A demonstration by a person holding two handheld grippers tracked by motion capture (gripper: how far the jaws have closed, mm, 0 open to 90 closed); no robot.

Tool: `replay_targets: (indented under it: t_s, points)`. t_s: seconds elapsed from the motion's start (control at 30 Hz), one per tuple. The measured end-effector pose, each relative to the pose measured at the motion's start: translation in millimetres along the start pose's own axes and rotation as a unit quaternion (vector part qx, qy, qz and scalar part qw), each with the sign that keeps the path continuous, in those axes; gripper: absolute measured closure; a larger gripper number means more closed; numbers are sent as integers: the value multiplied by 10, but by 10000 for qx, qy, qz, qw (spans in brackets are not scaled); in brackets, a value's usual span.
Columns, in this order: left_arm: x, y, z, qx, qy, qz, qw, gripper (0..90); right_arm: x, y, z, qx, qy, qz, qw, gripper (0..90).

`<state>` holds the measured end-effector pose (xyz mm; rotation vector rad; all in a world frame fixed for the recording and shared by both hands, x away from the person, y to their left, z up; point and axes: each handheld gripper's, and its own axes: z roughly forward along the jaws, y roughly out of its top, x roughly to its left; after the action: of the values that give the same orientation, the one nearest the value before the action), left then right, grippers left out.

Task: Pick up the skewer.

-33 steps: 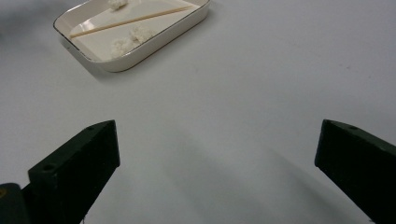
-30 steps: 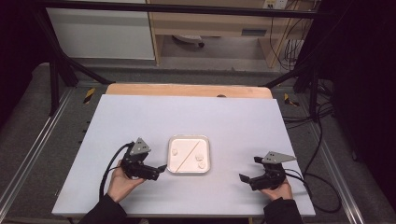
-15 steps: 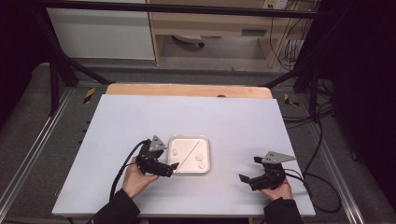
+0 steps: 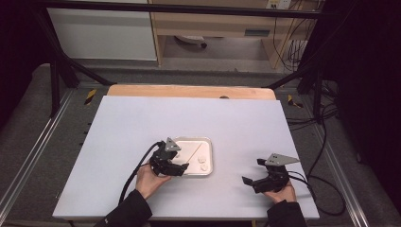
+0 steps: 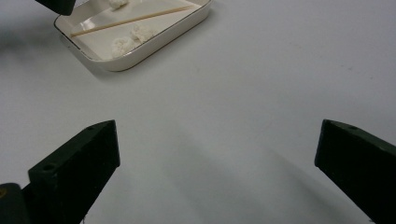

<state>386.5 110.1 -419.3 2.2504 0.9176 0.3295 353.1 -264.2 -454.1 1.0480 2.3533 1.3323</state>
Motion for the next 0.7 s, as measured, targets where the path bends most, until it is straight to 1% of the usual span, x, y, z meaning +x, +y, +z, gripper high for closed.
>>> replay_targets:
  t_s: [0.1,0.13,0.17,0.2,0.27,0.3,0.33,0.37,0.4,0.47,0.5,0.53,0.67,0.7]
  points:
    - [-36,19,49,33,0,24,10000,411,0,0,1,7,0,-4,10000,6]
    - [-46,24,68,29,-5,12,10000,451,2,0,-1,-3,5,12,10000,7]
    - [-53,29,83,46,-6,14,10000,451,2,0,-1,-3,5,12,10000,7]
    - [-56,32,99,63,-8,19,10000,474,2,1,-2,-5,4,15,10000,6]
    - [-60,35,132,76,10,2,10000,551,1,1,0,-7,8,3,10000,6]
    - [-61,35,146,91,18,-5,10000,551,1,1,0,-7,8,3,10000,6]
    - [-63,36,161,107,30,-23,9999,579,1,0,1,-4,12,1,10000,6]
    - [-64,35,175,121,38,-30,9999,579,1,0,1,-4,12,1,10000,6]
    - [-68,35,196,165,56,-18,9998,609,0,0,1,-7,13,1,10000,6]
    - [-70,34,207,176,54,-17,9998,636,1,1,1,-7,14,3,10000,6]
    - [-75,35,218,184,71,-32,9998,636,1,1,1,-7,14,3,10000,6]
    - [-81,35,230,201,85,-24,9998,671,0,1,1,-5,13,0,10000,6]
    - [-99,35,244,223,126,1,9997,733,0,0,2,-10,12,2,10000,6]
    - [-104,35,245,239,132,27,9996,733,0,0,2,-10,12,2,10000,6]
